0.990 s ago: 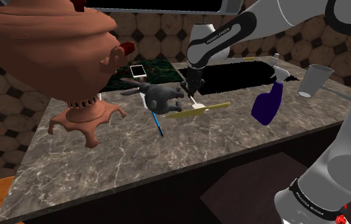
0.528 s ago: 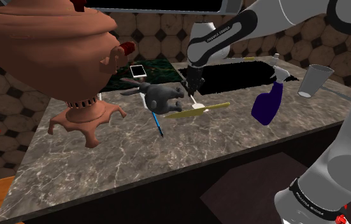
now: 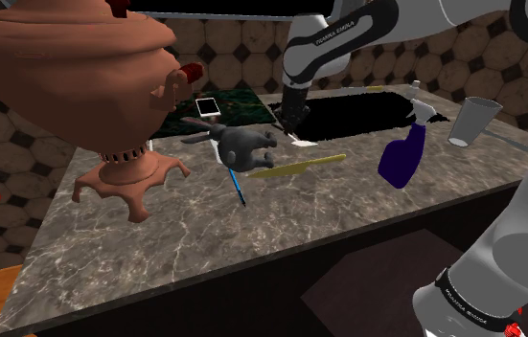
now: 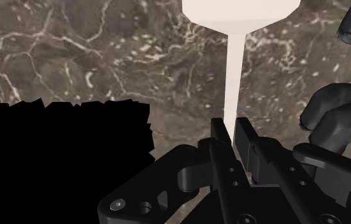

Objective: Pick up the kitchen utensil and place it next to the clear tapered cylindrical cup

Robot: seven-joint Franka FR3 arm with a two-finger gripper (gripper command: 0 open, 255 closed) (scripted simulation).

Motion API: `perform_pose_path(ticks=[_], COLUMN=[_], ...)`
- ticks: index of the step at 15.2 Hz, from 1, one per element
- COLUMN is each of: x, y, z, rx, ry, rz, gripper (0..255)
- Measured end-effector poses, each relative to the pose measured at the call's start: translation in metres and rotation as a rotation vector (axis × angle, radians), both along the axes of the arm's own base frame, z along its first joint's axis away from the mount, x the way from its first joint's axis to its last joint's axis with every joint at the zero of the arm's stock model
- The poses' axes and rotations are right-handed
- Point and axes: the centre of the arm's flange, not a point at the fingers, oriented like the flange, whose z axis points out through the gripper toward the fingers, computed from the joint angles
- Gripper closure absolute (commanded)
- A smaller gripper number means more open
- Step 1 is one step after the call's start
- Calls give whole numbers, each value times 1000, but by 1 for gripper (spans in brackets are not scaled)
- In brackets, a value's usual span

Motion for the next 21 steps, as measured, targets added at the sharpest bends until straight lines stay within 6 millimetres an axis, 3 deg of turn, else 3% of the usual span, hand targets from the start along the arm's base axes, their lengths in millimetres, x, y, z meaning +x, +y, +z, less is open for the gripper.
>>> perform_pose_path(ticks=[21], x=[0], y=[-1], z=[110], rx=[0], ry=[0], rz=[0], gripper=[255])
